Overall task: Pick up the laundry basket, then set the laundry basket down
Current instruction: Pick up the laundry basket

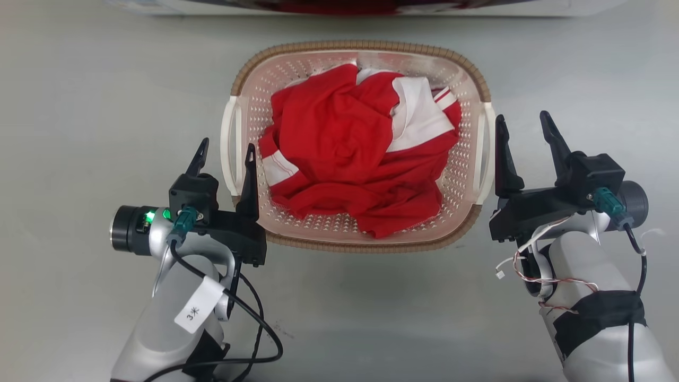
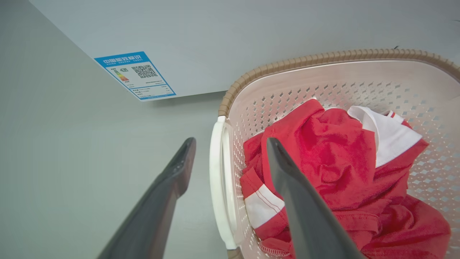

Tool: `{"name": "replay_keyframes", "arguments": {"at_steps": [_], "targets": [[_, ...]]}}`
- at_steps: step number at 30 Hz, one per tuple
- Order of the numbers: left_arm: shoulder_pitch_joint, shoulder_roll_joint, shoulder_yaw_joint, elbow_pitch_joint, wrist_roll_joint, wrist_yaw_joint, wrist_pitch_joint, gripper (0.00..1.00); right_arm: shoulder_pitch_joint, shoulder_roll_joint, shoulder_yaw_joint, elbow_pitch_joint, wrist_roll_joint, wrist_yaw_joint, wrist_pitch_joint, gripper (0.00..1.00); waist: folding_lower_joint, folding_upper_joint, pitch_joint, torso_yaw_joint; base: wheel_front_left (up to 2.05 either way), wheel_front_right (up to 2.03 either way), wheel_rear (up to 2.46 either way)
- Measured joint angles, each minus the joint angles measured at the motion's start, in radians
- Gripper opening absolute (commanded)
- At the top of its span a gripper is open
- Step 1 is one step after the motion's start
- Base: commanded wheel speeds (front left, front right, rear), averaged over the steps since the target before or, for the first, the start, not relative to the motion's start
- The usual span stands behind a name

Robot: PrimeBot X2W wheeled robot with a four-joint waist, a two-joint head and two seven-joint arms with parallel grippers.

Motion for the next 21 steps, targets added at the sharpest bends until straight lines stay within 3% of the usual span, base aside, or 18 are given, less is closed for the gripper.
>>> {"name": "replay_keyframes", "arguments": {"at_steps": [21], "targets": [[-0.121, -0.002, -0.011, 0.171, -0.062, 0.002, 0.0, 1.0, -0.09, 0.003, 0.036, 0.088, -0.008, 0.025, 0.0, 1.0, -0.0002, -0.0001, 0.135, 0.01, 0.0, 0.0, 0.0]]}}
